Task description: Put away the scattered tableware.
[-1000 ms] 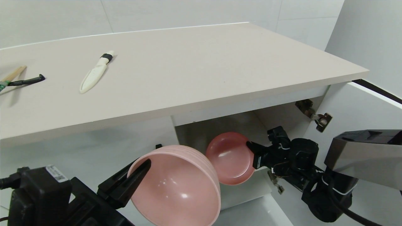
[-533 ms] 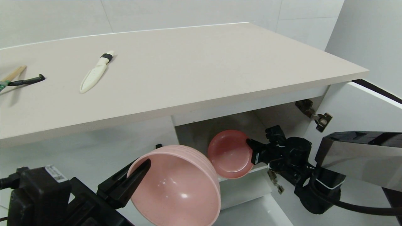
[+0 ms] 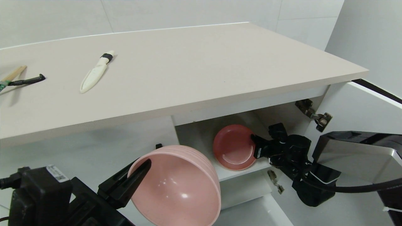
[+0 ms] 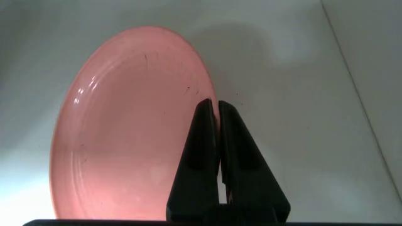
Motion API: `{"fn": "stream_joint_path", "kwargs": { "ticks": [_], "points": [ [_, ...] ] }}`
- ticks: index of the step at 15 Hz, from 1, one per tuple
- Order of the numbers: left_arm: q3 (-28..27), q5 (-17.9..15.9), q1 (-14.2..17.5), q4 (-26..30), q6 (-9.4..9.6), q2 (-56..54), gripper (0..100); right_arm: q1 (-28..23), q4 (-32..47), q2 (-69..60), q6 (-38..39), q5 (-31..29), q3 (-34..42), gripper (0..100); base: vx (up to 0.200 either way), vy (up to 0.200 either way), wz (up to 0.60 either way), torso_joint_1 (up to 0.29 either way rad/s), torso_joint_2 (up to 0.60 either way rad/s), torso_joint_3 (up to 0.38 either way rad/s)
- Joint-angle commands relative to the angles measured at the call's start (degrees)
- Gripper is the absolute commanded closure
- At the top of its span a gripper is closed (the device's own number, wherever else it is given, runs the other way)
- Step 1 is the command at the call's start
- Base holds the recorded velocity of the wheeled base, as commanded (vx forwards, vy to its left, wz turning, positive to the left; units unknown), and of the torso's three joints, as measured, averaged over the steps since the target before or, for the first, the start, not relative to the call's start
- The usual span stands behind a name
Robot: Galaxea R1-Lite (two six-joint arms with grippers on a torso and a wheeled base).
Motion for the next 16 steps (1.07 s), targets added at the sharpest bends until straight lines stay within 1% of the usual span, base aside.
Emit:
{"fn": "stream_joint_path", "kwargs": {
  "ticks": [1, 2, 7, 9, 10, 12, 14, 15, 16],
  "points": [
    [0.00, 0.01, 0.01, -0.08, -0.03, 0.14, 100, 0.03, -0.03, 0.41, -0.01, 0.06, -0.53, 100, 0.000, 0.000, 0.00, 0.000, 0.00, 0.000],
    [0.00, 0.01, 0.01, -0.08, -0.03, 0.14, 100, -0.06, -0.03, 0.67, -0.01, 0.06, -0.53, 0, 0.000, 0.000, 0.00, 0.000, 0.00, 0.000],
    [0.00, 0.01, 0.01, -0.08, -0.03, 0.23, 100, 0.03, -0.03, 0.94, -0.18, -0.47, -0.36, 0, 0.000, 0.000, 0.00, 0.000, 0.00, 0.000],
    [0.00, 0.01, 0.01, -0.08, -0.03, 0.14, 100, 0.03, -0.03, -1.44, -0.45, -1.00, 0.35, 0, 0.000, 0.000, 0.00, 0.000, 0.00, 0.000],
    [0.00, 0.01, 0.01, -0.08, 0.06, 0.14, 100, 0.64, -0.03, -4.78, -0.62, -1.17, 3.07, 0, 0.000, 0.000, 0.00, 0.000, 0.00, 0.000],
    [0.00, 0.01, 0.01, -0.08, 0.06, -0.04, 100, 4.07, -0.03, -12.25, -0.89, -3.19, 12.48, 0, 0.000, 0.000, 0.00, 0.000, 0.00, 0.000],
    [0.00, 0.01, -0.17, -0.08, 0.67, 0.05, 100, 6.53, -0.03, -17.96, -0.98, -4.86, 20.12, 0, 0.000, 0.000, 0.00, 0.000, 0.00, 0.000],
    [0.00, 0.10, -0.52, -0.08, 1.55, 0.23, 100, 8.55, -0.03, -24.11, -0.89, -4.86, 26.71, 0, 0.000, 0.000, 0.00, 0.000, 0.00, 0.000],
    [0.00, 0.10, -0.87, -0.08, 1.64, 0.23, 100, 9.34, -0.03, -27.63, -0.98, -4.86, 28.91, 0, 0.000, 0.000, 0.00, 0.000, 0.00, 0.000]
  ]
}}
